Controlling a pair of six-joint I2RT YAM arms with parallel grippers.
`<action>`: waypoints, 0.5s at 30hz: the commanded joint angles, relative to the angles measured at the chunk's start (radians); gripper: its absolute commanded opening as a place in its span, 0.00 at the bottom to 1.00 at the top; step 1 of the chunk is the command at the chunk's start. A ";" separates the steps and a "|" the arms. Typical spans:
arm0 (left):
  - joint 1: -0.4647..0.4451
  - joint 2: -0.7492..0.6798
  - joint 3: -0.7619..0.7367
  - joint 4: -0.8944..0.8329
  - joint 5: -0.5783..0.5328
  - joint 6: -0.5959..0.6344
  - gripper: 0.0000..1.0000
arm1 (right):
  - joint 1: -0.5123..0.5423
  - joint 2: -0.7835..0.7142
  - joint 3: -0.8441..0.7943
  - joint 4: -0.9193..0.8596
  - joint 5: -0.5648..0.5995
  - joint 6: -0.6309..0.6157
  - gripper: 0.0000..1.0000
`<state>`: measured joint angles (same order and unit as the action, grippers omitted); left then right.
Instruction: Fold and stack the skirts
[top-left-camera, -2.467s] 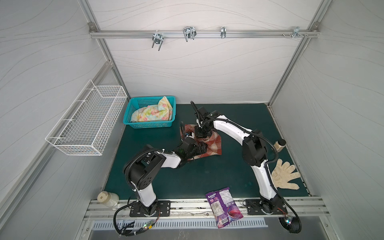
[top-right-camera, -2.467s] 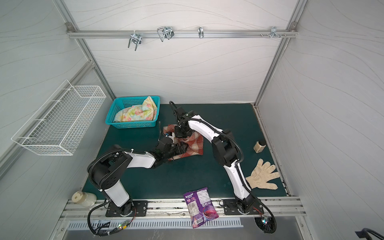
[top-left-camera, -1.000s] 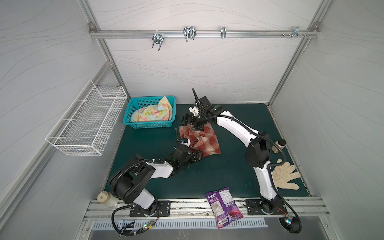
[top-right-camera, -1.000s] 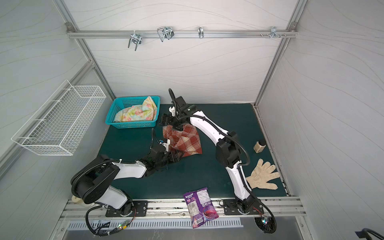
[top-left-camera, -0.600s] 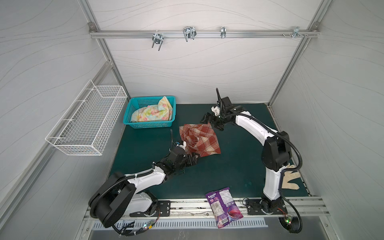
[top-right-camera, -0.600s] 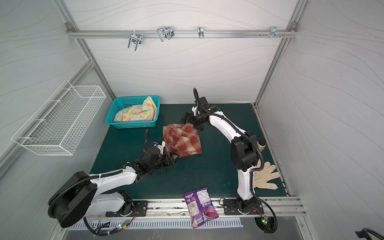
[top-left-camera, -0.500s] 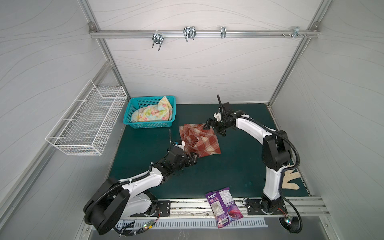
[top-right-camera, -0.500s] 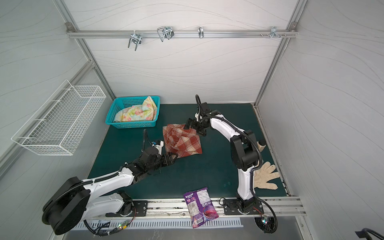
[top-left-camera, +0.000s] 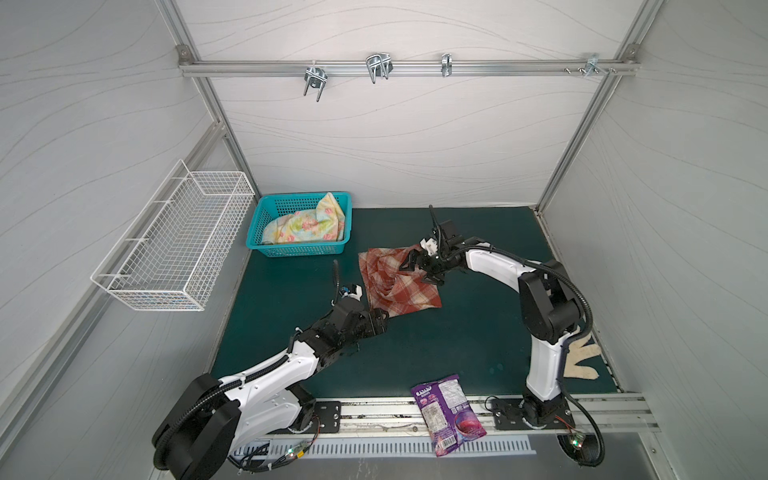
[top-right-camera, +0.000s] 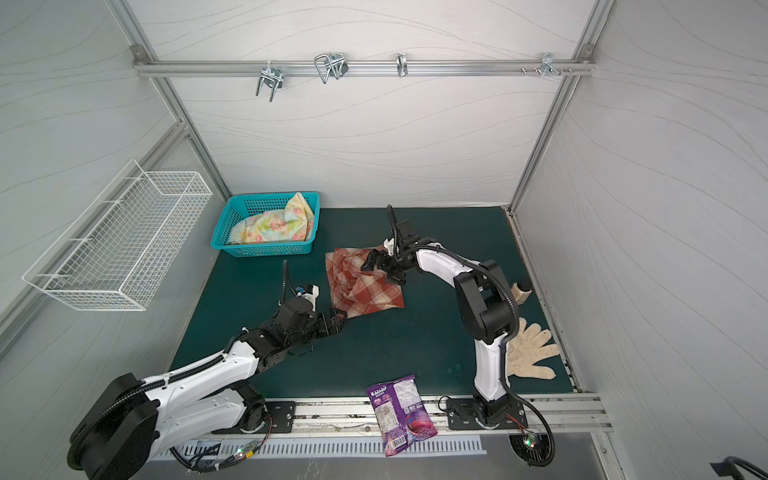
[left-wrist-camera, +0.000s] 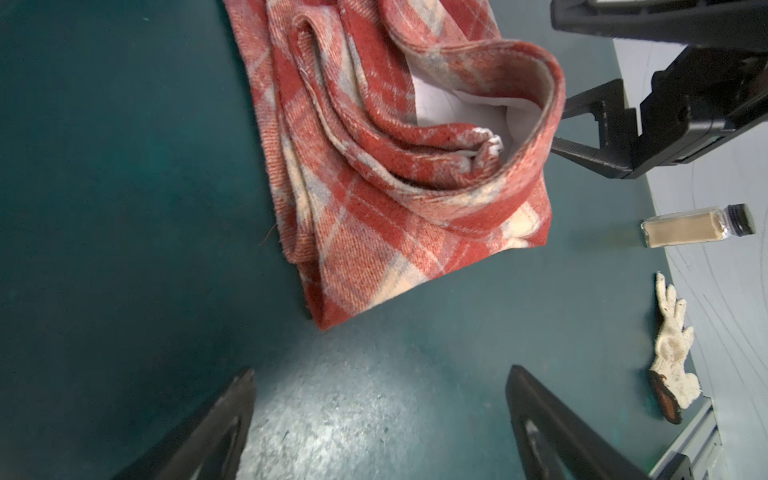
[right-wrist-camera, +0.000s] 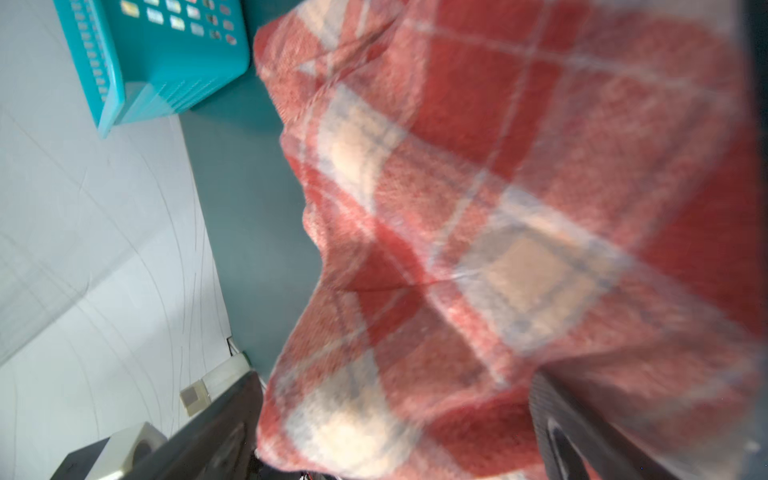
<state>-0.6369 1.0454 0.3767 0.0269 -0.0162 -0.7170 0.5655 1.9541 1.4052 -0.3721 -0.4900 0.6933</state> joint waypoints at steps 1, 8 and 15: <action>-0.001 -0.009 0.050 -0.026 -0.034 0.023 0.94 | 0.040 -0.023 -0.040 0.055 -0.027 0.035 0.99; 0.019 -0.016 0.087 -0.058 -0.034 0.040 0.95 | 0.093 -0.043 -0.145 0.112 -0.015 0.055 0.99; 0.037 -0.041 0.130 -0.090 -0.024 0.050 0.95 | 0.109 -0.051 -0.166 0.156 -0.036 0.080 0.99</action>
<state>-0.6083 1.0260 0.4519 -0.0479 -0.0303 -0.6834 0.6727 1.9327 1.2423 -0.2306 -0.5053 0.7483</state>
